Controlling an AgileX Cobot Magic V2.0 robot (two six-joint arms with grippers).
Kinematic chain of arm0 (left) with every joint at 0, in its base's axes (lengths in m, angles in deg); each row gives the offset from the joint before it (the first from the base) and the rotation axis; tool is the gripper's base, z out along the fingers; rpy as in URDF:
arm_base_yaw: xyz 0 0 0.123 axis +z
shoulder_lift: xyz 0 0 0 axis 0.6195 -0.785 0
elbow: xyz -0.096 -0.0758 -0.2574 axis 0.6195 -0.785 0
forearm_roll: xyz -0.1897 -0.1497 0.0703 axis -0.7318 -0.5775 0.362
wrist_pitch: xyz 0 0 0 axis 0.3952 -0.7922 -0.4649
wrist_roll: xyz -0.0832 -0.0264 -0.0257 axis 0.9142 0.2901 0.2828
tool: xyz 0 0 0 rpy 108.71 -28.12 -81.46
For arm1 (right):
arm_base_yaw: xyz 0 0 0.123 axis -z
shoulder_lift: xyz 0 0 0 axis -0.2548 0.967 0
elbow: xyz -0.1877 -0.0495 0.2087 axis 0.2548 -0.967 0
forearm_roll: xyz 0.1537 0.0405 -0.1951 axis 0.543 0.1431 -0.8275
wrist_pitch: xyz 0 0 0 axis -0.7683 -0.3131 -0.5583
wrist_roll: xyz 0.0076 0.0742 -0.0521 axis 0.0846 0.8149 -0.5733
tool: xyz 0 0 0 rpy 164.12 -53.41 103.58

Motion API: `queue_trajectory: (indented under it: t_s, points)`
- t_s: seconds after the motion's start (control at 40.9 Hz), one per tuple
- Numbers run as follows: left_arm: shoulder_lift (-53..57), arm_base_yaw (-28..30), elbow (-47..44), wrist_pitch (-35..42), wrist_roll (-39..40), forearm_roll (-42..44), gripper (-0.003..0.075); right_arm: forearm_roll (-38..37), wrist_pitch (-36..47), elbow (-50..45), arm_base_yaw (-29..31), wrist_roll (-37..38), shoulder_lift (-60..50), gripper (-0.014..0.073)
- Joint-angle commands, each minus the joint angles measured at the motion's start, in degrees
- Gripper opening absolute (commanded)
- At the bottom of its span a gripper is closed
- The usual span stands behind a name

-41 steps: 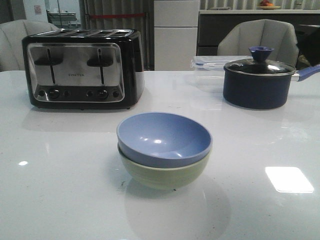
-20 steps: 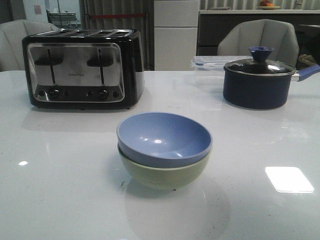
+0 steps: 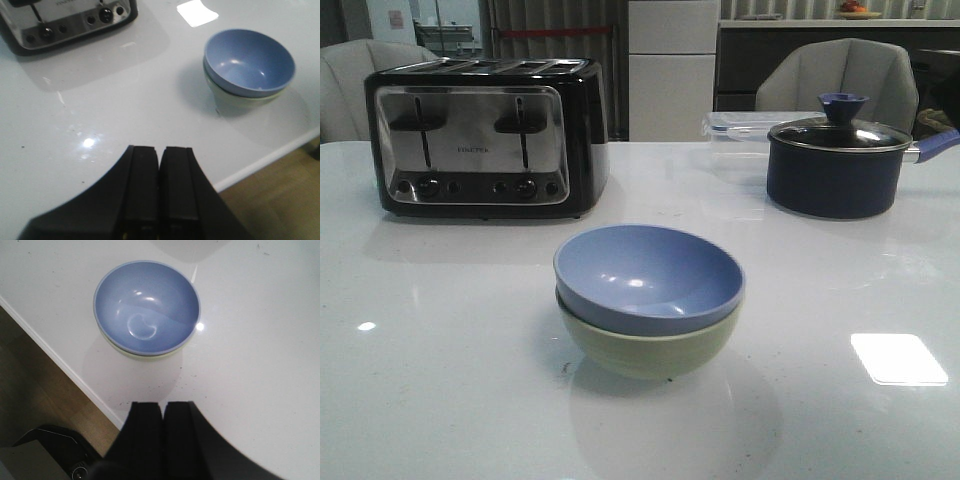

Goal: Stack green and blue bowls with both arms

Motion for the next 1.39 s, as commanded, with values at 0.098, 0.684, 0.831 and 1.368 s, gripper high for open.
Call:
queue_trajectory:
  t_s: [0.098,0.684,0.831,1.368]
  points:
    - [9.17,9.25,-9.51,21.26,-0.41,2.2,0.0093,0.06,3.59,1.54,0.0,-0.28,-0.1,0.0055]
    - [28.42,24.78,-35.06,48.2,-0.41,-6.38,0.0093,0.06,3.47,1.54,0.0,-0.28,-0.1,0.0055]
    - [28.42,24.78,-35.06,48.68,-0.41,-6.38,0.0093,0.06,3.4,1.54,0.0,-0.28,-0.1,0.0055]
    - [28.42,24.78,-35.06,48.68,-0.41,-6.38,0.0093,0.06,3.4,1.54,0.0,-0.28,-0.1,0.0055]
